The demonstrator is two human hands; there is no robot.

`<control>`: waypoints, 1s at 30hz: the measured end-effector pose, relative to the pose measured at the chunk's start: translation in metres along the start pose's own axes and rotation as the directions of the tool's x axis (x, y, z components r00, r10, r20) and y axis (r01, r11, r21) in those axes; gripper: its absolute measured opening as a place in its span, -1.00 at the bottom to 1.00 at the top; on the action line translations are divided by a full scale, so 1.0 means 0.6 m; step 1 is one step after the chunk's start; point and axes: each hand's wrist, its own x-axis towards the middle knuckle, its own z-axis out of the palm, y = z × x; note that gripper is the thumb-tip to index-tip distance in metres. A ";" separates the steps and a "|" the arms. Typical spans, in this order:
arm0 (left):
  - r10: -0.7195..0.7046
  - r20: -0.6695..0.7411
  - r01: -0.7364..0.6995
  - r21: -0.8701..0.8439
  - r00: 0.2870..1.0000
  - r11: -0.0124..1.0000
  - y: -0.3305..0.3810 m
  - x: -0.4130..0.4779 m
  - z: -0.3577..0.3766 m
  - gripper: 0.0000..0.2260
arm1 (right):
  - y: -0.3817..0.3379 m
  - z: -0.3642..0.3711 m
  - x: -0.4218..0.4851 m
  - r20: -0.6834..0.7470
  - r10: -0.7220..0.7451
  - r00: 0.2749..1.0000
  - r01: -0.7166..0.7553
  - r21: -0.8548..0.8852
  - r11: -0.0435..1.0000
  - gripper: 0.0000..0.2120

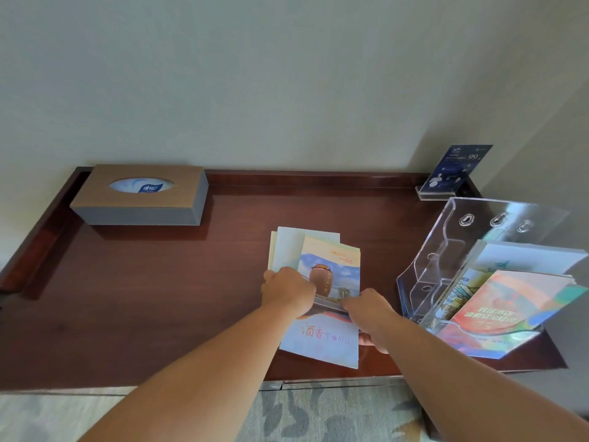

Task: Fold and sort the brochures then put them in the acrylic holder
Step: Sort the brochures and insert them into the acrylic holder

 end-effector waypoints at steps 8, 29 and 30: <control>-0.064 0.123 0.099 -0.302 0.990 0.948 0.011 -0.012 0.008 -0.65 | 0.015 0.001 -0.003 -0.027 -0.012 1.000 0.013 0.010 1.000 -0.84; 0.284 -0.202 -0.348 -0.590 0.937 0.728 0.012 -0.021 -0.096 -0.64 | -0.073 -0.025 -0.035 -0.265 -0.635 0.726 0.611 -0.177 0.772 -0.93; 0.287 -0.206 -0.352 -0.593 0.936 0.725 0.013 -0.022 -0.097 -0.63 | -0.074 -0.026 -0.035 -0.276 -0.645 0.713 0.619 -0.184 0.764 -0.93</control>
